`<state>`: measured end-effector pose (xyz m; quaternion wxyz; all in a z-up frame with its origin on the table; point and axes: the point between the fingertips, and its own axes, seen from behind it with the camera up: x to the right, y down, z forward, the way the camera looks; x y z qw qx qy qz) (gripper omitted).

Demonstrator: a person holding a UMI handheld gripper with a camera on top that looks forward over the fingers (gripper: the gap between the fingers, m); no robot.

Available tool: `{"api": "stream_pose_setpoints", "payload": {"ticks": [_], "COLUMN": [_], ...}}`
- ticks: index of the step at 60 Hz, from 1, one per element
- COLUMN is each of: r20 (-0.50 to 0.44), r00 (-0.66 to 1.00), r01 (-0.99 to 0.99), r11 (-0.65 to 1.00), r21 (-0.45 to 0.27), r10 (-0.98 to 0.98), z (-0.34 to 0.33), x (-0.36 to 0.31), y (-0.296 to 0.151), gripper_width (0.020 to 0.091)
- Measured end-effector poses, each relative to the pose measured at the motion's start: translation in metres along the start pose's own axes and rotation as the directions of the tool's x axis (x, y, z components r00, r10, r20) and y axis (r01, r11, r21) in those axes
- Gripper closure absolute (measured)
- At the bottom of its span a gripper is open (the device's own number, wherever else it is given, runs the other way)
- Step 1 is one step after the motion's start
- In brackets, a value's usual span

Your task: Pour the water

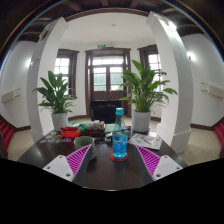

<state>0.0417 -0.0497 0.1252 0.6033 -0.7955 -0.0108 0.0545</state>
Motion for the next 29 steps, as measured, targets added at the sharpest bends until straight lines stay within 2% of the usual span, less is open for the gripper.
{"api": "stream_pose_setpoints", "payload": {"ticks": [11, 29], "r20": [-0.052, -0.02], "r00": [0.998, 0.999], "r01": [0.029, 0.031], "r11": [0.999, 0.997], "r21": [0.039, 0.064], "r10": [-0.027, -0.03], "z": [-0.031, -0.05], "x": [0.001, -0.02], "y": [-0.029, -0.049], "gripper_width": [0.0247, 0.0247]}}
